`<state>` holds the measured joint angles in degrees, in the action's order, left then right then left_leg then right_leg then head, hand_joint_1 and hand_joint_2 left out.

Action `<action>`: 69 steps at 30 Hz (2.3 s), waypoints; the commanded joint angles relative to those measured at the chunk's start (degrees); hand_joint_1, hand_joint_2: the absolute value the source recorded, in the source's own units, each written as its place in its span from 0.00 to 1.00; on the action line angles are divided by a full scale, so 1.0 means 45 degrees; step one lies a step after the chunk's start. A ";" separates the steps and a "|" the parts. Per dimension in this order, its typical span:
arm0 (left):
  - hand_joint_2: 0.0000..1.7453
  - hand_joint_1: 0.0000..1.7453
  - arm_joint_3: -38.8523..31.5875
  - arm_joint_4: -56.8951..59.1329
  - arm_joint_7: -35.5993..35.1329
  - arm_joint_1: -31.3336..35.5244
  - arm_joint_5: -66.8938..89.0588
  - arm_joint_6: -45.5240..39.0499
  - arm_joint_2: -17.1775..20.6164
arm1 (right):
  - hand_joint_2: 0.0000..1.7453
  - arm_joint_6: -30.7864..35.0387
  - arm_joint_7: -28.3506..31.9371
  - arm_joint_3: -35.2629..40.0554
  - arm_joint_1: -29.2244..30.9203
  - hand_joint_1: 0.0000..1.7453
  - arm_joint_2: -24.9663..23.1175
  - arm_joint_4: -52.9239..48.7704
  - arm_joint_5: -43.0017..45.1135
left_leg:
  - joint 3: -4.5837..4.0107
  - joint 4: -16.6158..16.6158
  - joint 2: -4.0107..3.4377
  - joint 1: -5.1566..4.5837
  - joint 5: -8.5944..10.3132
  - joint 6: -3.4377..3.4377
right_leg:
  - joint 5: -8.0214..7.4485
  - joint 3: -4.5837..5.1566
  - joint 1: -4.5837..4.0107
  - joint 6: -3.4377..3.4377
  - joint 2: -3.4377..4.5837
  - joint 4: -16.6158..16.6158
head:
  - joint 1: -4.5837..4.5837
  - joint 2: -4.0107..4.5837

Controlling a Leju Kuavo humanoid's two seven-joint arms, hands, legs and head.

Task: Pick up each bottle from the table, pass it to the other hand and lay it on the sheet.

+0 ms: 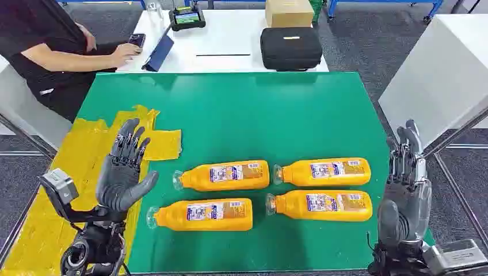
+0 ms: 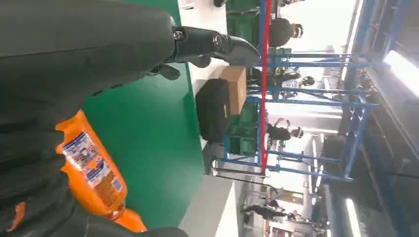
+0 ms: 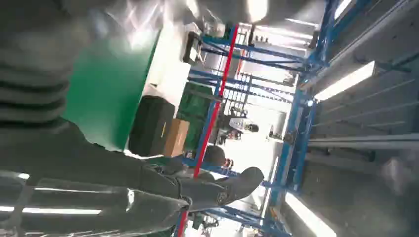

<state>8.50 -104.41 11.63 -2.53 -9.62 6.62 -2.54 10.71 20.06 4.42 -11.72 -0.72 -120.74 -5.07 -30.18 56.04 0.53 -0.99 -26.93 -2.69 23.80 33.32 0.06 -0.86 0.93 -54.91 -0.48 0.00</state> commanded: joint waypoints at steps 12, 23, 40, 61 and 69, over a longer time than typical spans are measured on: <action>1.00 0.00 -0.0415 0.0369 0.0614 0.0242 0.0138 0.0455 -0.0301 | 1.00 -0.3270 -0.0065 -0.0652 0.0113 0.00 -0.0642 0.0439 0.0347 | 0.0053 -0.0010 0.0005 0.0009 -0.0008 0.0041 | 0.0011 -0.0054 -0.0007 -0.0001 -0.0027 0.0013 | 0.0005 0.0000; 1.00 0.00 -0.0758 -0.1312 0.0694 -0.0990 0.0555 -0.0019 -0.0209 | 1.00 -0.4117 0.0191 0.0114 0.0537 0.00 0.0098 0.1112 0.0863 | 0.0013 0.0001 -0.0034 0.0013 -0.0011 0.0034 | -0.0002 -0.0023 -0.0011 -0.0002 0.0015 0.0009 | 0.0000 0.0000; 1.00 0.00 -0.0768 -0.1563 0.0863 -0.1240 0.0565 -0.0030 -0.0256 | 1.00 -0.4202 0.0382 0.0440 0.0451 0.00 0.0371 0.1233 0.0978 | 0.0029 -0.0010 -0.0012 0.0009 -0.0004 0.0034 | 0.0000 -0.0036 -0.0007 -0.0001 0.0000 0.0015 | 0.0005 0.0000; 0.00 0.00 -0.0436 -0.1336 0.0869 -0.2069 -0.0307 -0.0421 0.0280 | 1.00 -0.3684 -0.1605 -0.1265 -0.2098 0.00 0.2567 -0.0613 -0.4456 | 0.0038 -0.0007 -0.0003 0.0001 -0.0035 0.0035 | 0.0023 -0.0053 -0.0004 -0.0005 -0.0020 0.0012 | 0.0005 0.0005; 0.00 0.00 -0.0792 -0.1595 0.0834 -0.2447 -0.0167 -0.0054 -0.0190 | 1.00 -0.3901 -0.2192 -0.2102 -0.2442 0.00 0.3521 -0.0506 -0.6939 | 0.0024 -0.0004 0.0001 0.0003 -0.0023 0.0012 | 0.0015 -0.0032 -0.0002 -0.0013 -0.0017 0.0011 | 0.0000 0.0000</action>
<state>7.41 -111.95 15.74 -12.74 -10.88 5.01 -1.01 -6.71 11.91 -0.55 -21.57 11.04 -124.10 -28.53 -30.13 56.04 0.53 -0.99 -26.98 -2.74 23.81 33.27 0.05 -0.88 0.93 -54.89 -0.48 0.00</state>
